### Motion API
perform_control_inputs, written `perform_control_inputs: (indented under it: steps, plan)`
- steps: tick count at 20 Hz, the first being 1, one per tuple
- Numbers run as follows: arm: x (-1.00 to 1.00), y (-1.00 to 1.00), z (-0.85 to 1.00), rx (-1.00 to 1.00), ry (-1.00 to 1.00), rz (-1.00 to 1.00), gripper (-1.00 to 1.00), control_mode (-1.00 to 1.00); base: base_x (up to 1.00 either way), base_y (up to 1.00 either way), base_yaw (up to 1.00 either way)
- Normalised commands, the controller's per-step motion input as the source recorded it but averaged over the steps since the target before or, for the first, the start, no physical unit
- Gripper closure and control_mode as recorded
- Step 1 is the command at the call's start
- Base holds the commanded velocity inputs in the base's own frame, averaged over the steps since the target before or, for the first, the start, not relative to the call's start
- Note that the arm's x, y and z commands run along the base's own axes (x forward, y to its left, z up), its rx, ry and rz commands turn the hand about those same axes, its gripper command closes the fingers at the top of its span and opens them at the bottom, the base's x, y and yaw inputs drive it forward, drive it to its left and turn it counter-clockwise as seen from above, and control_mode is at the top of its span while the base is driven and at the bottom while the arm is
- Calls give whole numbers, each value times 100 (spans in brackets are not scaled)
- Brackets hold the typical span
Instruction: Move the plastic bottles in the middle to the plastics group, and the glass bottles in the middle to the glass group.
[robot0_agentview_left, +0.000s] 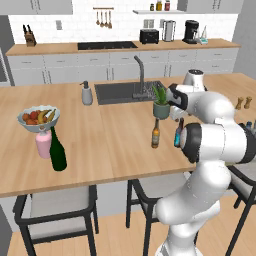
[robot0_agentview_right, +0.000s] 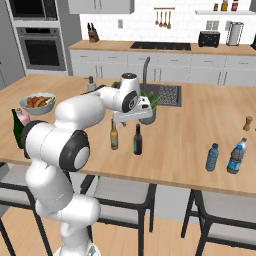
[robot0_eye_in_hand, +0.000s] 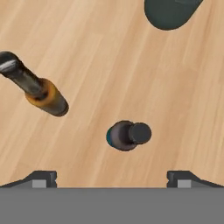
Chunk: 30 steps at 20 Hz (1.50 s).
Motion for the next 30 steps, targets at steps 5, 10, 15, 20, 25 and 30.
perform_control_inputs:
  steps: [5, 10, 15, 20, 25, 30]
  plan:
    - [36, 0, -27, -2, 4, 0, -100, -100, 0, 0, 0]
    - [19, 0, -37, -5, 1, 0, -100, -100, 0, 0, 0]
    - [9, -1, -16, -2, 1, 0, -100, -100, 0, 0, 0]
    - [6, -4, -11, -2, 1, 0, -100, -100, 0, 0, 0]
    - [1, -2, -2, -1, 0, 0, -100, -100, 0, 0, 0]
    - [0, 0, 0, 0, 4, 0, -100, -100, 0, 0, 0]
